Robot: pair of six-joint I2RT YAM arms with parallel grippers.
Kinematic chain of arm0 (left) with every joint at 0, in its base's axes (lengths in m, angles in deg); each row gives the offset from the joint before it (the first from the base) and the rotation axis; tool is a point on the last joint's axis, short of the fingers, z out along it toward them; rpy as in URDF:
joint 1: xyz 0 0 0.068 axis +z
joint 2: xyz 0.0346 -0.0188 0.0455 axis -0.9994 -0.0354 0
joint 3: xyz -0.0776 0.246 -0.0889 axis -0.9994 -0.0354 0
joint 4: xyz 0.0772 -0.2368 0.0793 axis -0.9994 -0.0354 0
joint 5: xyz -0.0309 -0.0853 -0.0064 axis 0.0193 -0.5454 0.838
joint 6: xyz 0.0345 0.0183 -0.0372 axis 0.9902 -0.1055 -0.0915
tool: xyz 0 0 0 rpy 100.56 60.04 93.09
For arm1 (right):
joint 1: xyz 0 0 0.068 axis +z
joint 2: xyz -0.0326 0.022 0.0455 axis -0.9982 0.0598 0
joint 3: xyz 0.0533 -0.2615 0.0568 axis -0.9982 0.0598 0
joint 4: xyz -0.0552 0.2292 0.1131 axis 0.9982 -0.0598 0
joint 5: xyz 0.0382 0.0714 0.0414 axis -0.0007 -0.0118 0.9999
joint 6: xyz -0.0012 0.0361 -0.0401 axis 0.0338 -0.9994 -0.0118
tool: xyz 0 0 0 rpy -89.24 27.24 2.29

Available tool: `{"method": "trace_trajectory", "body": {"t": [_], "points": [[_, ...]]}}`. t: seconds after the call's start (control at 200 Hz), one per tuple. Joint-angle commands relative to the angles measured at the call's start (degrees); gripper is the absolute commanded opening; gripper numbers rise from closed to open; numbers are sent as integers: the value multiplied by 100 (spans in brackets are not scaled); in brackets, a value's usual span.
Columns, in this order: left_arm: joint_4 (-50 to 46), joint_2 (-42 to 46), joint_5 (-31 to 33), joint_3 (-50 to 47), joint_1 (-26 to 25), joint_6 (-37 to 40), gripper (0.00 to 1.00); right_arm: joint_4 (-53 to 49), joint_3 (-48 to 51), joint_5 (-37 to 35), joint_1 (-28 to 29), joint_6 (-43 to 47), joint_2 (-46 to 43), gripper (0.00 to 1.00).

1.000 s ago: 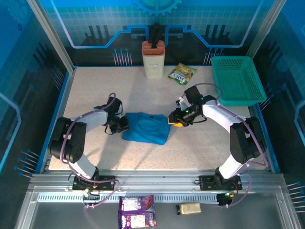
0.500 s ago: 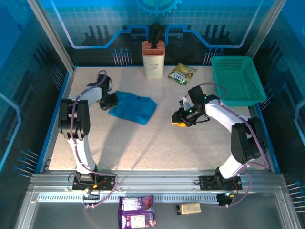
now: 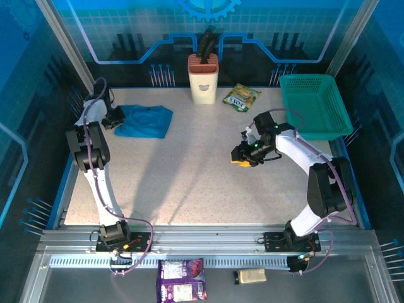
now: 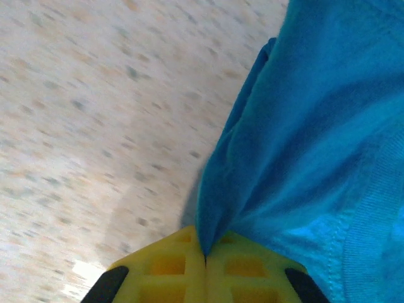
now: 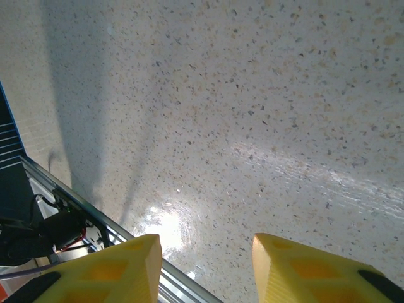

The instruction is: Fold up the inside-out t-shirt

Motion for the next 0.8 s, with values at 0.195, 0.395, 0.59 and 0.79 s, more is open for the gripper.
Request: {"method": "trace_trajectory", "body": {"t": [0.195,0.395,0.59,0.79], "points": [[-707,-678,504,1061,432,381,8,-497,-465,39,-78,188,243,41],[-825,-695,646,1322,638,292,11,-518,-516,44,-82,149,258,41],[-668,-472,409,1153,608,286,34,-641,-703,-632,-149,384,271,41],[-174,505,164,239,591,90,61,-369,-693,-1651,-511,659,55,54]]}}
